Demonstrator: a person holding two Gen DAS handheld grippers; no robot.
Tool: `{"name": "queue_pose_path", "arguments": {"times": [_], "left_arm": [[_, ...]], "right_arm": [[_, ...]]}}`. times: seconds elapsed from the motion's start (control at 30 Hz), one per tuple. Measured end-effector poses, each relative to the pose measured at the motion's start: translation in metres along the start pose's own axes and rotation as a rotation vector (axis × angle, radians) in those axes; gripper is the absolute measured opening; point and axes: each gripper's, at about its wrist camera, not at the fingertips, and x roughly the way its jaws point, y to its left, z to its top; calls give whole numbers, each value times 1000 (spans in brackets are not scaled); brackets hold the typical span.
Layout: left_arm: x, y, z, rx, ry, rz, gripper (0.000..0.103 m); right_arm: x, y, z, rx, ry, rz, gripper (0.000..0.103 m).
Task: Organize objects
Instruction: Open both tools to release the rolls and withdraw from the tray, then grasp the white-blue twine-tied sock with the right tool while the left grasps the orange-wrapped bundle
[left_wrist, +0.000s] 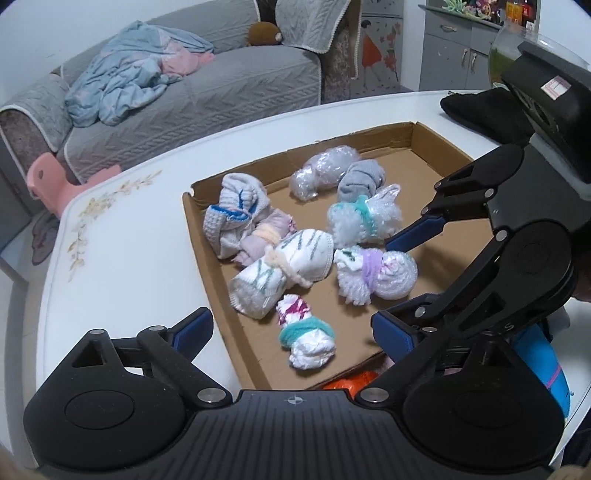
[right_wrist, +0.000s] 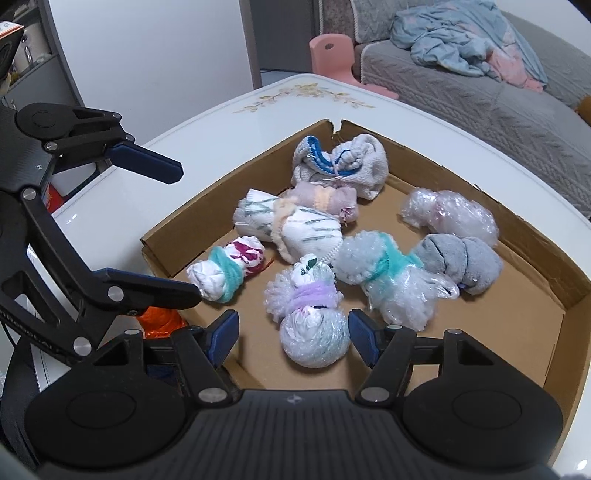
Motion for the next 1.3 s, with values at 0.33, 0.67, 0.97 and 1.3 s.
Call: {"name": "queue_pose_path", "arguments": {"times": [0.33,0.67,0.97,1.3], "left_arm": [[-6,-7,-4,-9,2,-4,97],[-47,-10,-22,-39,-74,6,102],[-69,-30,-84,-115,-213,23,102],[-39,-70,-125,-179,-291,-4,102]], "right_arm": [[-16,2,0,12,-12,-45,72],[-67,2,-24,70,-120,-80,93],[-119,8,-90,192,-294,-123,101],[-104,9,-144,233,-379,-172,95]]}}
